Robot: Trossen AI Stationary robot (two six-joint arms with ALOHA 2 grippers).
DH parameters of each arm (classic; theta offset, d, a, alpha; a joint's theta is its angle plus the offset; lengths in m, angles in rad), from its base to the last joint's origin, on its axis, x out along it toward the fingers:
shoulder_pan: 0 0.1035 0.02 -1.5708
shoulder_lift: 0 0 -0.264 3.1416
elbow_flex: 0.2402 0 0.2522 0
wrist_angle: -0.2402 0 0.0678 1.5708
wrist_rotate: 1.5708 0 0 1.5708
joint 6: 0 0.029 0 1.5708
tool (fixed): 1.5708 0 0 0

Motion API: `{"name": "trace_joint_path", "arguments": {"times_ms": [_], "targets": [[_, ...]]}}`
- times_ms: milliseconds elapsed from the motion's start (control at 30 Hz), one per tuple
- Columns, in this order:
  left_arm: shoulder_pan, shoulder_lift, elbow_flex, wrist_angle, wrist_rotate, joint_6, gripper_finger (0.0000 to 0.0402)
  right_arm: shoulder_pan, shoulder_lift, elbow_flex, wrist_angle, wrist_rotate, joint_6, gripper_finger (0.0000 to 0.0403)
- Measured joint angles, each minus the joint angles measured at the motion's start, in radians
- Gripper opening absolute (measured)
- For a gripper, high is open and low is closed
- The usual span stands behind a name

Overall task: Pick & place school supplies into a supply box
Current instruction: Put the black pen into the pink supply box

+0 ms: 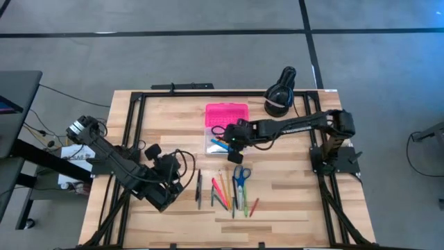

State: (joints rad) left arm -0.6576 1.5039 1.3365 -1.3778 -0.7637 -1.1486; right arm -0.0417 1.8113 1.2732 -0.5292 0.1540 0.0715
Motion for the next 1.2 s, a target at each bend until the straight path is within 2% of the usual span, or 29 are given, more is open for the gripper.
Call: {"name": "trace_joint_path", "arguments": {"times_ms": [233,600,900,1033,1200], "targets": [[0.000,0.021,0.000,0.003,-0.002,0.000,0.0096,0.000,0.056,0.000,-0.015,0.001,-0.025,0.0020],[0.001,0.021,0.000,0.004,-0.010,0.000,0.0096,-0.020,0.058,0.000,-0.016,0.026,-0.029,0.0040],[0.001,0.021,0.000,0.007,-0.010,-0.010,0.0096,-0.032,0.058,0.000,-0.016,0.030,-0.018,0.0100],[0.001,0.021,0.000,0.007,0.007,-0.039,0.0096,-0.024,0.044,0.000,-0.017,0.034,0.096,0.0126],[0.017,0.021,0.001,0.010,0.084,-0.066,0.0096,0.019,-0.047,0.000,-0.017,0.089,0.264,0.0137]]}}
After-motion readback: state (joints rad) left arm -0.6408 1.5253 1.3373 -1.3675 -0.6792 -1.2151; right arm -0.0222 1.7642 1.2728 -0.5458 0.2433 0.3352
